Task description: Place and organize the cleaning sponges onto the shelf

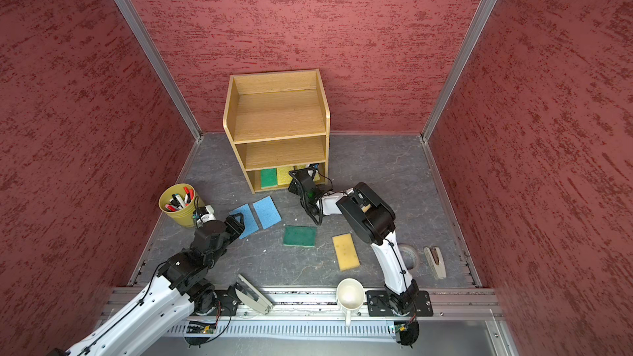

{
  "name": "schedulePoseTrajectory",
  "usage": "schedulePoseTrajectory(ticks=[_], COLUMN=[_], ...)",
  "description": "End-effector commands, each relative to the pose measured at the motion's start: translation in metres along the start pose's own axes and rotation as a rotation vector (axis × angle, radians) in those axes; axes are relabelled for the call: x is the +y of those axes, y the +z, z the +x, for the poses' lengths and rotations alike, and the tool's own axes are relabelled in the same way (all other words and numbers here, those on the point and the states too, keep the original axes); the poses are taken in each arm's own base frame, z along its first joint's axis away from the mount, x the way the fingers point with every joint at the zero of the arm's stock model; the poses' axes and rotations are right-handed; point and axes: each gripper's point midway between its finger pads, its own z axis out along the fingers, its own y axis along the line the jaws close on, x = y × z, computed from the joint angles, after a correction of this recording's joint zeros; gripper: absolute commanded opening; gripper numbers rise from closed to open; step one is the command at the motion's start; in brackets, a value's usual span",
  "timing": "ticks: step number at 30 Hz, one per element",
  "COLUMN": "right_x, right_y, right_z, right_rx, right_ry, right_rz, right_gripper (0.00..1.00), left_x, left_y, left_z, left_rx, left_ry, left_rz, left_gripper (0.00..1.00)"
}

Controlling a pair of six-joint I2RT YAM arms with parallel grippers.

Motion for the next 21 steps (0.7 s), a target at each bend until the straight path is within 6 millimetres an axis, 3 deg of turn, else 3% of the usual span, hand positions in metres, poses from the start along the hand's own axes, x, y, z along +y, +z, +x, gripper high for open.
schedulePoseTrajectory(ticks=[1,21], right_x=[-0.003,0.009], right_y=[0.001,-0.006], right_z=[0.001,0.003], right_rx=[-0.015,-0.020], right_ry=[0.010,0.018], right_rz=[0.014,-0.018], right_gripper=[0.09,0.02], left_x=[0.006,0.007], left_y=[0.001,0.001], left_z=[0.002,0.002], left_rx=[0.006,0.009], left_ry=[-0.004,-0.007], left_rz=[-0.018,-0.021], left_gripper=[0.65,0.66])
